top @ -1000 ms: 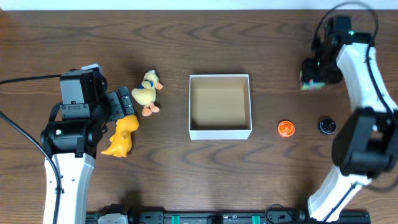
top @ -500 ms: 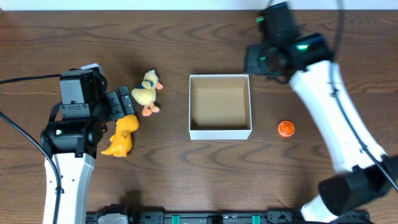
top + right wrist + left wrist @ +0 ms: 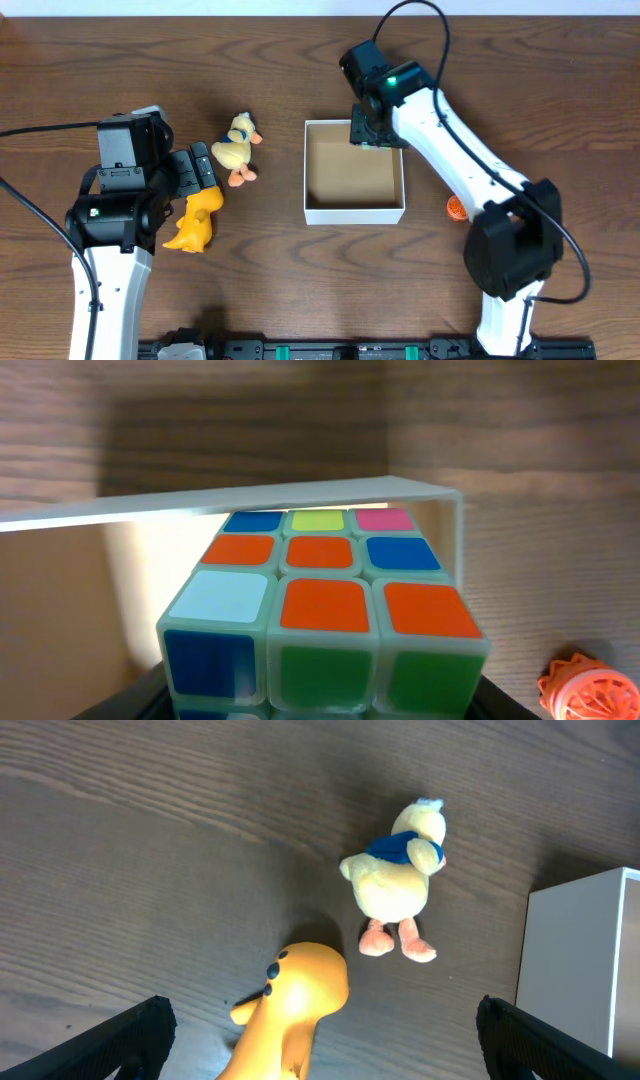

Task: Pack container
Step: 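Lift the Rubik's cube and carry it left over the white box, then lower the cube into the box and open the right gripper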

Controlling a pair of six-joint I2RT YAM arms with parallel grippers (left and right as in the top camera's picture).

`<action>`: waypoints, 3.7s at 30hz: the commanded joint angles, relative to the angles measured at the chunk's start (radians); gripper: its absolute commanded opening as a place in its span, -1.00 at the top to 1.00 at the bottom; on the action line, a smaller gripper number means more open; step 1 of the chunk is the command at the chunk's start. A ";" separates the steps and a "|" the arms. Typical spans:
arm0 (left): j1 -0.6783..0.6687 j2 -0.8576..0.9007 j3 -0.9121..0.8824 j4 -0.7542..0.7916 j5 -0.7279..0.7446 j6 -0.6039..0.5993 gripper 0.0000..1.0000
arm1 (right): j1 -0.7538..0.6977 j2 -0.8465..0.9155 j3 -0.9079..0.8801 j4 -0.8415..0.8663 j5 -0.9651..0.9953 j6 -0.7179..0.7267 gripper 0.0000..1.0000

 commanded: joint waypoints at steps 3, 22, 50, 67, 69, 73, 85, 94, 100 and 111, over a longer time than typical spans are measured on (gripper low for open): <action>-0.002 0.000 0.022 -0.005 -0.011 0.009 -0.96 | 0.002 0.047 -0.001 0.002 0.013 0.021 0.97; -0.002 0.000 0.022 -0.004 -0.011 0.009 -0.96 | 0.002 0.113 -0.044 0.044 0.006 0.017 0.97; -0.002 0.000 0.022 -0.005 -0.012 0.009 -0.96 | 0.002 0.113 -0.098 0.083 0.010 -0.005 -0.63; -0.002 0.000 0.021 -0.005 -0.012 0.009 -0.96 | 0.014 0.042 0.046 0.021 0.034 -0.111 -0.51; -0.002 0.000 0.021 -0.005 -0.012 0.009 -0.96 | 0.024 0.018 0.071 0.027 0.027 -0.156 -0.41; -0.002 0.000 0.021 -0.004 -0.012 0.009 -0.96 | 0.051 -0.005 0.101 0.024 -0.047 -0.299 0.31; -0.002 0.000 0.021 -0.004 -0.012 0.009 -0.96 | 0.109 0.019 -0.080 0.041 -0.100 -0.300 0.95; -0.002 0.000 0.021 -0.005 -0.012 0.009 -0.96 | 0.104 0.020 -0.230 0.190 -0.095 -0.301 0.96; -0.002 0.000 0.021 -0.005 -0.012 0.009 -0.96 | 0.104 0.021 -0.275 0.254 -0.080 -0.300 0.97; -0.002 0.000 0.021 -0.010 -0.012 0.009 -0.96 | 0.082 0.021 -0.280 0.300 0.100 -0.292 0.95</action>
